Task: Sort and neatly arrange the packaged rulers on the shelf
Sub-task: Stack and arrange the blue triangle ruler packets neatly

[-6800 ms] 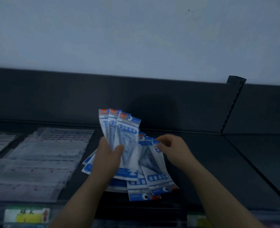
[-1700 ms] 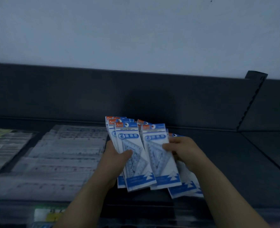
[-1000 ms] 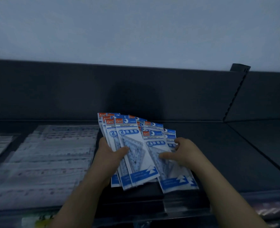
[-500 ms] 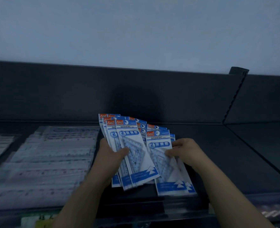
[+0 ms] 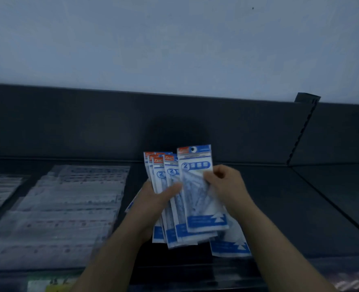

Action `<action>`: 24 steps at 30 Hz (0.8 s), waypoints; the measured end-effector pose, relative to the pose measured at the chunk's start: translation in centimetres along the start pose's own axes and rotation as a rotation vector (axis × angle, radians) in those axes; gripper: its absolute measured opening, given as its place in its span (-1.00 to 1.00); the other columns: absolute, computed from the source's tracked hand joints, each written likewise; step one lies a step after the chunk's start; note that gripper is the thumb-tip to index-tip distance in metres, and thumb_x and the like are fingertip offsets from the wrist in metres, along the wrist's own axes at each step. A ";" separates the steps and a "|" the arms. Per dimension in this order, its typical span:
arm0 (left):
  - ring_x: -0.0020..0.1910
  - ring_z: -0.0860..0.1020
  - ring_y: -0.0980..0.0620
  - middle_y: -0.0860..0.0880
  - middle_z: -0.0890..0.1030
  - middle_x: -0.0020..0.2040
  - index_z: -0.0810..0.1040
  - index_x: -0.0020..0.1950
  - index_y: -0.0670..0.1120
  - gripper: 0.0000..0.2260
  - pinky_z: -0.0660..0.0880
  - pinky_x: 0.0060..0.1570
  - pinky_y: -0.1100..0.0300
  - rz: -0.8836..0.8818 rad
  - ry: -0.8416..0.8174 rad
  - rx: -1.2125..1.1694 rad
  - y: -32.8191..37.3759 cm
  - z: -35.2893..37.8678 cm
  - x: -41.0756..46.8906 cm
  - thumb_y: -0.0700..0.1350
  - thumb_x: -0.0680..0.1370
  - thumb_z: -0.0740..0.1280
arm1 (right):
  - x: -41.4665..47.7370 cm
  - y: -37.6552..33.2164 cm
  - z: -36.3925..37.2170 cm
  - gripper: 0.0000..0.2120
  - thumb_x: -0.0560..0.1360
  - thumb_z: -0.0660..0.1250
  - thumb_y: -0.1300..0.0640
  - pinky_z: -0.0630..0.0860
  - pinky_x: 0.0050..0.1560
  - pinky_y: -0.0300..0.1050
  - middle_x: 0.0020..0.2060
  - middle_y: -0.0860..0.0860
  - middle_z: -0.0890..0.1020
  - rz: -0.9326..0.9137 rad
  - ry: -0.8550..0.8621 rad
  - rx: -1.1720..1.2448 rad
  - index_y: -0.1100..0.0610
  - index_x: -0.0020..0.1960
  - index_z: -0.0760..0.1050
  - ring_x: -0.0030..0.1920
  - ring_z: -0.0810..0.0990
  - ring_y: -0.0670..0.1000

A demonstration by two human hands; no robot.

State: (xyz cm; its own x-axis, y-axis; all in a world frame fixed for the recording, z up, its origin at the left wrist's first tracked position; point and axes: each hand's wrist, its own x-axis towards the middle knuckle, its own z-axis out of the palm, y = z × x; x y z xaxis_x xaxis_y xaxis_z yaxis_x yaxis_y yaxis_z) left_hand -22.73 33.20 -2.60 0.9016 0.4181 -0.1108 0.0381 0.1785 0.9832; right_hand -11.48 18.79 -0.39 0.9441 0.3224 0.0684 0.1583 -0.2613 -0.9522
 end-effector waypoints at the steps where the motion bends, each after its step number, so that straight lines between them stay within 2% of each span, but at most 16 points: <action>1: 0.00 0.67 -0.11 -0.10 0.67 0.09 0.49 0.25 -0.08 -0.56 0.62 -0.04 -0.08 0.004 0.006 0.027 -0.2 0.1 0.0 -0.13 0.41 0.51 | -0.1 0.1 0.7 -0.95 0.46 0.38 0.19 0.60 -0.13 0.06 -0.21 0.12 0.69 -0.004 0.002 0.006 0.17 -0.15 0.60 -0.21 0.65 0.07; 3: -0.01 0.67 -0.10 -0.10 0.65 0.10 0.44 0.25 -0.07 -0.47 0.62 -0.03 -0.11 0.014 0.097 0.078 -0.4 -0.2 0.0 -0.15 0.36 0.57 | 0.1 0.4 0.9 -0.94 0.46 0.41 0.16 0.57 -0.19 -0.08 -0.17 0.07 0.68 -0.001 0.036 0.014 0.14 -0.09 0.58 -0.20 0.63 0.00; 5: 0.01 0.63 -0.07 -0.06 0.62 0.10 0.39 0.25 -0.07 -0.52 0.58 0.04 -0.10 0.050 0.206 0.119 -0.5 -1.0 -0.1 -0.18 0.41 0.52 | 0.5 0.9 -0.2 -0.75 0.45 0.43 0.03 0.47 -0.22 -0.19 -0.17 -0.05 0.61 0.006 0.065 -0.194 0.13 0.05 0.54 -0.21 0.56 -0.12; 6: 0.03 0.61 -0.06 -0.05 0.60 0.11 0.37 0.25 -0.07 -0.54 0.56 0.08 -0.08 0.066 0.244 0.132 -0.5 -1.4 -0.1 -0.20 0.44 0.49 | 0.4 1.1 -0.8 -0.64 0.42 0.44 -0.06 0.45 -0.21 -0.18 -0.16 -0.10 0.57 0.041 0.037 -0.333 0.12 0.11 0.50 -0.20 0.54 -0.14; 8: 0.06 0.57 -0.07 -0.04 0.56 0.11 0.33 0.28 -0.07 -0.54 0.52 0.11 -0.03 0.083 0.272 0.163 -0.4 -1.8 -0.3 -0.23 0.47 0.45 | 0.2 1.4 -1.0 -0.35 0.31 0.49 -0.19 0.49 -0.08 -0.14 0.04 -0.04 0.57 0.150 -0.080 -0.505 0.14 0.24 0.42 -0.06 0.55 -0.06; 9: 0.07 0.56 -0.07 -0.04 0.54 0.11 0.31 0.30 -0.08 -0.53 0.51 0.10 0.00 0.081 0.274 0.179 -0.4 -1.8 -0.3 -0.23 0.48 0.45 | -0.1 1.4 -0.7 -0.23 0.28 0.52 -0.20 0.49 -0.02 -0.13 0.12 -0.01 0.53 0.182 -0.124 -0.527 0.15 0.33 0.36 0.01 0.53 -0.02; 10: 0.06 0.54 -0.07 -0.03 0.53 0.09 0.30 0.31 -0.08 -0.52 0.49 0.09 0.02 0.080 0.277 0.194 -0.5 -1.8 -0.4 -0.23 0.48 0.44 | -0.2 1.4 -0.4 -0.19 0.27 0.54 -0.16 0.48 0.00 -0.12 0.12 0.00 0.50 0.184 -0.146 -0.519 0.17 0.36 0.33 0.02 0.51 -0.01; 13: 0.07 0.55 -0.06 -0.03 0.53 0.10 0.30 0.30 -0.08 -0.51 0.50 0.10 0.00 0.048 0.287 0.210 -0.7 -1.8 -0.2 -0.21 0.47 0.46 | -0.1 1.2 0.1 -0.30 0.29 0.58 -0.01 0.47 -0.09 -0.18 0.04 0.00 0.52 0.153 -0.157 -0.394 0.17 0.31 0.37 -0.08 0.52 -0.03; 16: 0.09 0.56 -0.09 -0.08 0.56 0.15 0.33 0.31 -0.10 -0.52 0.51 0.14 -0.08 0.028 0.271 0.155 -0.5 -2.2 -0.2 -0.23 0.47 0.45 | 0.5 1.4 -0.4 -0.62 0.39 0.51 0.14 0.50 -0.34 -0.28 -0.16 -0.03 0.56 0.131 -0.086 -0.246 0.15 0.14 0.47 -0.24 0.57 -0.07; 17: 0.07 0.57 -0.09 -0.08 0.56 0.13 0.33 0.31 -0.11 -0.53 0.52 0.12 -0.06 0.029 0.278 0.133 -0.5 -2.4 -0.2 -0.24 0.48 0.45 | 0.8 1.6 -0.9 -0.72 0.42 0.47 0.16 0.56 -0.30 -0.23 -0.18 0.00 0.59 0.106 -0.029 -0.202 0.18 0.08 0.50 -0.25 0.60 -0.04; 19: 0.03 0.57 -0.07 -0.07 0.56 0.10 0.34 0.30 -0.12 -0.56 0.52 0.06 -0.01 0.033 0.292 0.077 -0.4 -2.4 -0.1 -0.25 0.49 0.43 | 1.3 1.6 -1.8 -0.78 0.45 0.44 0.16 0.64 -0.14 -0.03 -0.13 0.09 0.67 0.097 0.073 -0.011 0.21 0.07 0.55 -0.18 0.66 0.08; 20: 0.02 0.58 -0.06 -0.07 0.57 0.10 0.35 0.30 -0.13 -0.57 0.54 0.01 0.02 0.041 0.286 0.046 -0.5 -2.3 -0.1 -0.25 0.50 0.42 | 1.1 1.3 -1.9 -0.80 0.46 0.43 0.17 0.64 -0.15 0.01 -0.13 0.11 0.69 0.116 0.079 0.119 0.18 0.06 0.56 -0.17 0.69 0.11; 22: 0.00 0.63 -0.04 -0.08 0.62 0.11 0.41 0.28 -0.12 -0.58 0.59 -0.07 0.05 0.054 0.239 0.001 -0.4 -1.7 0.0 -0.18 0.47 0.46 | 0.4 0.7 -1.2 -0.83 0.45 0.45 0.18 0.63 -0.20 -0.02 -0.16 0.12 0.70 0.147 0.019 0.272 0.16 0.02 0.56 -0.19 0.70 0.11; 24: 0.00 0.67 -0.07 -0.09 0.65 0.12 0.46 0.28 -0.10 -0.44 0.63 -0.07 -0.02 0.035 0.165 -0.005 -0.4 -0.9 0.1 -0.04 0.34 0.57 | -0.6 0.6 0.1 -0.82 0.42 0.47 0.19 0.62 -0.18 -0.02 -0.18 0.12 0.69 0.122 -0.064 0.233 0.16 -0.01 0.56 -0.22 0.69 0.09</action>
State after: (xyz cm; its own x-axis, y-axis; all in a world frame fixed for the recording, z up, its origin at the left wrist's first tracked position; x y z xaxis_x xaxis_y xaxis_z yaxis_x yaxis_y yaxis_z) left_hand -23.05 33.97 -3.17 0.8195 0.5644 -0.0988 0.0049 0.1655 0.9862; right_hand -11.94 18.52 -1.02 0.9309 0.3600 -0.0625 -0.0331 -0.0873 -0.9956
